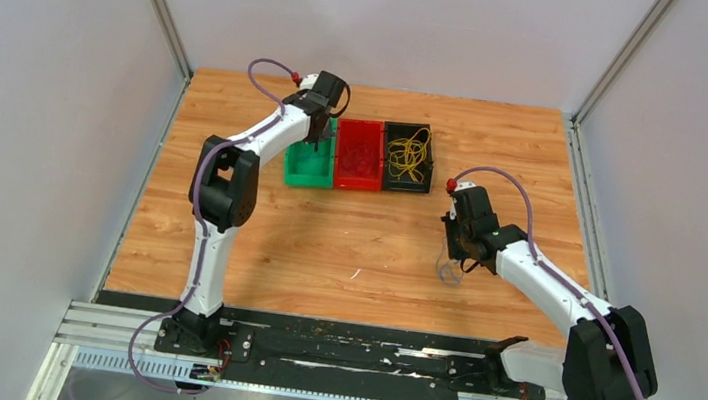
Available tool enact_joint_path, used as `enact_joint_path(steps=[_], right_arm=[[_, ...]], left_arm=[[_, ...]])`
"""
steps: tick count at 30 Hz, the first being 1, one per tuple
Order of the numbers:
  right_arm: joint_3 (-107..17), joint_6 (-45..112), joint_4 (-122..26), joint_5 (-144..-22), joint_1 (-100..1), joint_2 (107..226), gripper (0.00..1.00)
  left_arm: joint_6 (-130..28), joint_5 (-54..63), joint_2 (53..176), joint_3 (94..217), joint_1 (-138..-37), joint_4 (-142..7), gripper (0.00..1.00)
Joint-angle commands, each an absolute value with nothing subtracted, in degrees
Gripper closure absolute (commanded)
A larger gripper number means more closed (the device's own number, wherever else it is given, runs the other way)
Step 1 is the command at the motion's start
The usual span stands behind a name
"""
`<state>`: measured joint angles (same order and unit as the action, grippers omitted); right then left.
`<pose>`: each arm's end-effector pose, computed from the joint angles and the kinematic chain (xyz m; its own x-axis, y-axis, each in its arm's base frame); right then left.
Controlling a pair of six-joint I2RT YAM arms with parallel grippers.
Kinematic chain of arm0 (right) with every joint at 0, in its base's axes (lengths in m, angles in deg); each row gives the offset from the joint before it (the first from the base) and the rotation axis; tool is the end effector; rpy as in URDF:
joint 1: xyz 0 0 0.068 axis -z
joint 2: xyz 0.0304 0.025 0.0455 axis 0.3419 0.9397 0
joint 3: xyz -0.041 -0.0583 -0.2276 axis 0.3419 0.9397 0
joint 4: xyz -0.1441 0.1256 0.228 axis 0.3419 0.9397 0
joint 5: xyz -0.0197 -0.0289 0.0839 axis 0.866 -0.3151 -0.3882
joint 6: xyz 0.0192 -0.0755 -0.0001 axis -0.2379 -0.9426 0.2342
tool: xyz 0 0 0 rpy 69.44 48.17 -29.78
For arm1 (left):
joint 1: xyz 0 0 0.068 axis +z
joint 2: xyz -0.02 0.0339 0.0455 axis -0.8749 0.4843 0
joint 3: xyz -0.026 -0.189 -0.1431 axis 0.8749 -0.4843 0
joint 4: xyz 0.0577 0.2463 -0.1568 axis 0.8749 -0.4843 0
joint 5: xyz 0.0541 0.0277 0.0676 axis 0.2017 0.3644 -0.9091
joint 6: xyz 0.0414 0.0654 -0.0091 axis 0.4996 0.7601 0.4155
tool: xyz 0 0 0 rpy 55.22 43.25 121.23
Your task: Untangle the cables
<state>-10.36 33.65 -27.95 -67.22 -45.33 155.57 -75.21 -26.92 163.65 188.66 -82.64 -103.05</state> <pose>0.2834 0.1238 0.1357 -0.7307 -0.2096 -0.6498 -0.2535 0.9670 -0.0269 0.4912 -0.1665 0.1530 -0.6769 -0.3126 -0.6664 -0.3382 0.9362 -0.0956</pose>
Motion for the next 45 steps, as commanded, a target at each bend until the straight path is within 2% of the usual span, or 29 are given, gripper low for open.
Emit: enact_joint_path(steps=[1,13,21,26,32,37,41,45], right_arm=[[-11.7,32.7,-27.2,-67.4,-44.6,154.9,1.00],[-11.7,32.7,-27.2,-67.9,-44.6,155.2,1.00],[-11.6,32.8,-27.2,-68.5,-44.6,154.7,1.00],[-11.7,32.7,-27.2,-69.2,-44.6,154.7,1.00],[-11.7,32.7,-27.2,-69.9,-44.6,154.5,1.00],[-11.8,32.1,-27.6,-71.2,-44.5,153.7,1.00],[-11.3,31.3,-29.6,-77.3,-44.6,151.6,1.00],[-10.6,30.2,-33.1,-86.0,-44.6,148.1,1.00]], left_arm=[[-77.1,-26.7,164.9,191.3,-81.9,-105.3,0.93],[-75.0,-21.7,162.0,190.9,-82.0,-104.8,0.56],[-73.5,-19.8,158.9,190.2,-82.0,-104.8,0.42],[-71.9,-17.1,156.6,189.7,-82.0,-104.7,0.27],[-70.1,-17.6,151.9,188.4,-82.0,-104.7,0.18],[-68.1,-16.2,145.9,185.7,-82.0,-104.4,0.01],[-64.3,-10.4,136.7,178.3,-82.0,-99.5,0.00],[-60.0,1.6,124.7,166.0,-82.0,-90.9,0.00]])
